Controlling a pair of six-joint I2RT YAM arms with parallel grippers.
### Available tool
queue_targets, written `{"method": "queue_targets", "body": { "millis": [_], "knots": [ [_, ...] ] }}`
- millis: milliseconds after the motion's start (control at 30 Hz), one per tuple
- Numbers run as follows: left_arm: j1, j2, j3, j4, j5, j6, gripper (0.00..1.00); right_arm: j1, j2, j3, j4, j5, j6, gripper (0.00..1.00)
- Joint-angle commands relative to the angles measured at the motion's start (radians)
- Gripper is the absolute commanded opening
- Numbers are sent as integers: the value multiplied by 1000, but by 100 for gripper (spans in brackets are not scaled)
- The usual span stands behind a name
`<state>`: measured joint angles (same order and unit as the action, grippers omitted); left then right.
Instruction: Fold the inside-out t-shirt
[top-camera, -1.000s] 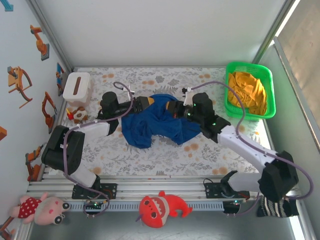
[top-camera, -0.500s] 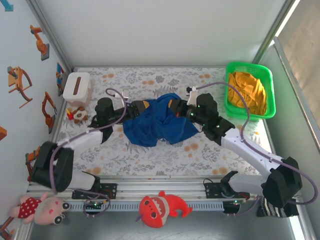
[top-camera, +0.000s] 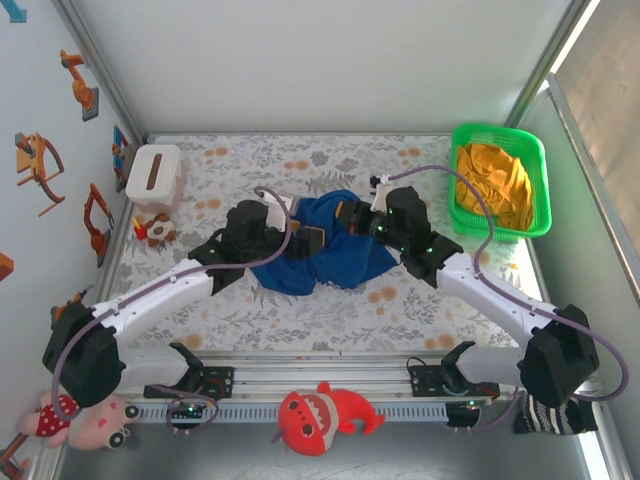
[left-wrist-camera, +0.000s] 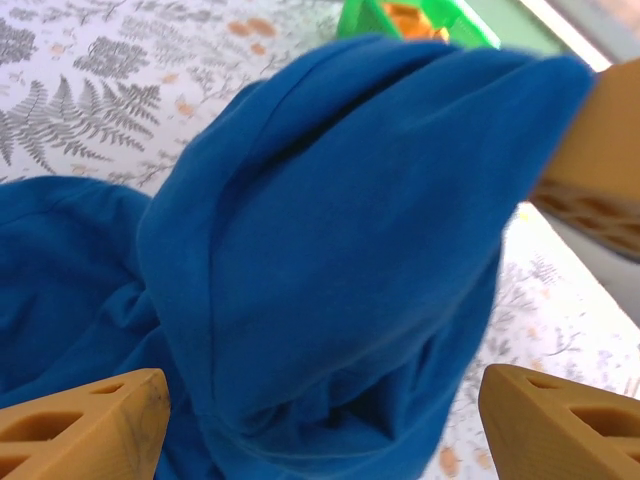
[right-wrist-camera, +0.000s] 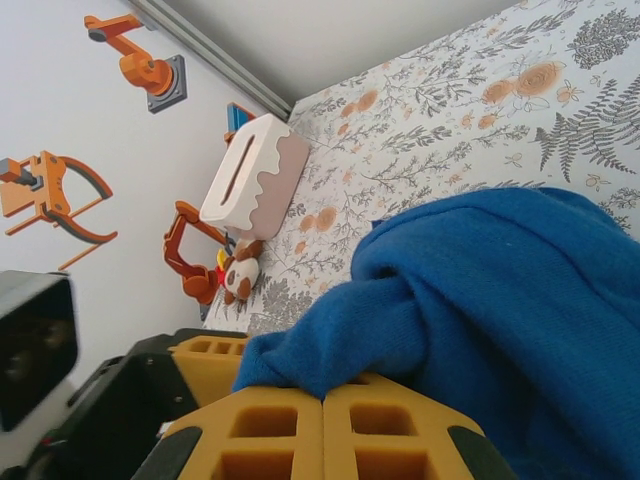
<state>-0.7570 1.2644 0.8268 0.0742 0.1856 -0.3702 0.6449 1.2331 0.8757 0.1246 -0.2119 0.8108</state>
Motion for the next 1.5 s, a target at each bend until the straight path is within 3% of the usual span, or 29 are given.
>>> {"method": "queue_targets", "body": {
  "millis": [0,400,500,600,733,767,800,833,867,900,1100,1200,1467],
  "knots": [
    [-13,19,59,-10,-31,87,80,2,-4,-9,36,19,14,0],
    [-32,116,95,51,-32,71,82,16,13,1,43,13,25,0],
    [-19,154,105,80,-39,58,77,19,11,0,37,9,27,0],
    [8,169,123,104,4,32,60,19,9,-10,34,13,28,0],
    [54,140,117,129,94,-20,13,17,2,-19,-11,72,16,0],
    [68,129,110,132,123,-36,2,16,6,-17,-27,92,11,4],
    [83,118,101,141,150,-56,0,15,12,-18,-35,104,4,18],
    [100,103,86,163,191,-84,0,12,20,-22,-39,116,0,34],
    [116,92,72,188,230,-111,0,10,33,-26,-40,125,-2,43],
    [126,84,62,203,259,-134,0,9,45,-31,-38,131,-2,45],
    [158,72,31,345,459,-268,0,-5,160,-65,-42,173,-28,44],
    [164,79,22,396,502,-320,0,-14,172,-86,-66,186,-53,44],
    [180,110,25,365,514,-366,0,46,-68,-132,-168,219,-122,48]
  ]
}}
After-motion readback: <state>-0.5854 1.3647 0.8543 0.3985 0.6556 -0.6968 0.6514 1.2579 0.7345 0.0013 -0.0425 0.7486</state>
